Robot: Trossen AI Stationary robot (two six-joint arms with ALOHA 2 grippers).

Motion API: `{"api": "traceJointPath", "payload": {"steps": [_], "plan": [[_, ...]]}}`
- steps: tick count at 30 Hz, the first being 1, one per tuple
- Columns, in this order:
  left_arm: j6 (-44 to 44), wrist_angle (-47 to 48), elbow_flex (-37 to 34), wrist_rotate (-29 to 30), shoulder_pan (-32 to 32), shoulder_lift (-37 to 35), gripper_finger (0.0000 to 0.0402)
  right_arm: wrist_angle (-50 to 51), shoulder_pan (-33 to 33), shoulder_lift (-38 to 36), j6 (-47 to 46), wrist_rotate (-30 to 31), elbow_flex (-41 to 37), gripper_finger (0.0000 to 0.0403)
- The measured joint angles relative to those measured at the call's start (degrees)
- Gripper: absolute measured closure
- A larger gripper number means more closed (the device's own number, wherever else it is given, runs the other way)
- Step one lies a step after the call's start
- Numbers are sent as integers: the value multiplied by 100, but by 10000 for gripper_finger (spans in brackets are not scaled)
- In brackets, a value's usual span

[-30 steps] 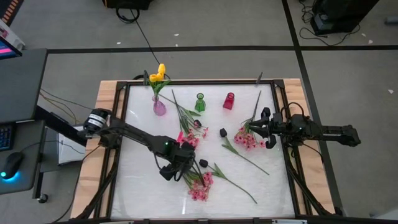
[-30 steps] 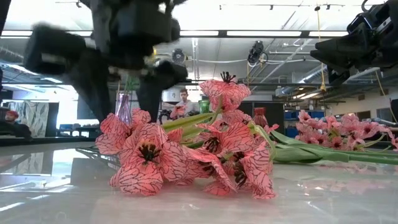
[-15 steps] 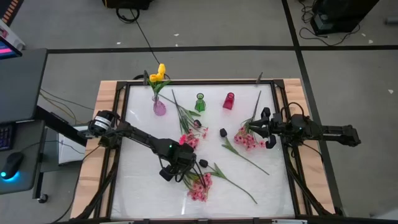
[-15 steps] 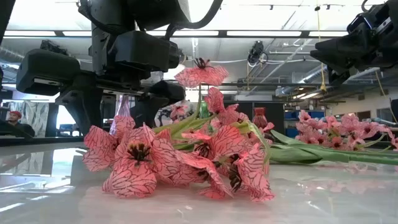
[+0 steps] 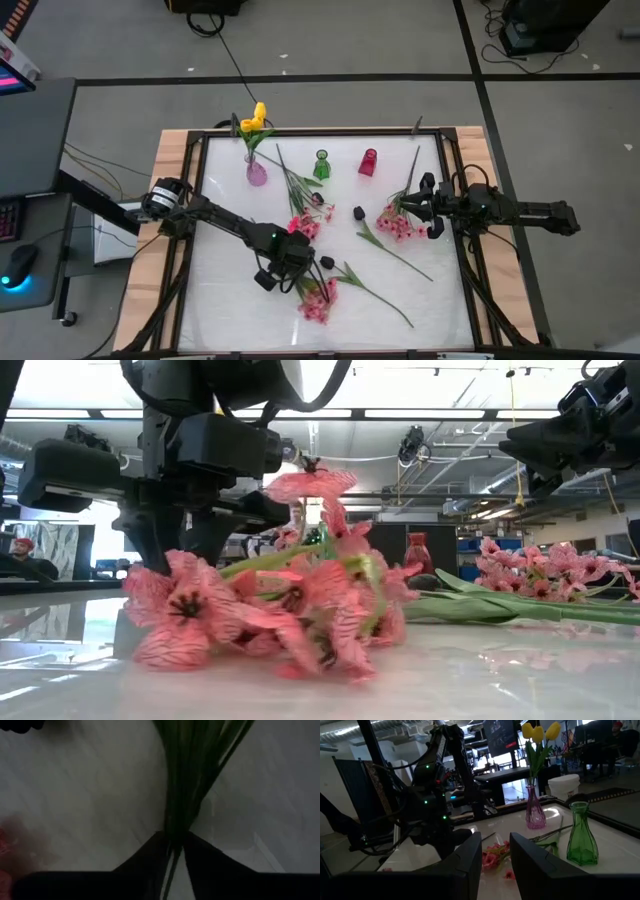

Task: Sort flowers into vase by color
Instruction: Put the bottom pink flower into the green vase

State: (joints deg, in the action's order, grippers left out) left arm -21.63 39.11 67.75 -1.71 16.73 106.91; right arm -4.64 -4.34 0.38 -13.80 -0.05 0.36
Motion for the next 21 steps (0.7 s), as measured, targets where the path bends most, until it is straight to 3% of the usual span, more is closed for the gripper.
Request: {"api": "traceJointPath", "payload": {"steps": [6,21], "plan": [[21,23,6,12,-2,0,391,2,0,0,0,0,0,292],[511,243,39,9,0,-35,387,0,-1,0,0,-2,0,292]]}}
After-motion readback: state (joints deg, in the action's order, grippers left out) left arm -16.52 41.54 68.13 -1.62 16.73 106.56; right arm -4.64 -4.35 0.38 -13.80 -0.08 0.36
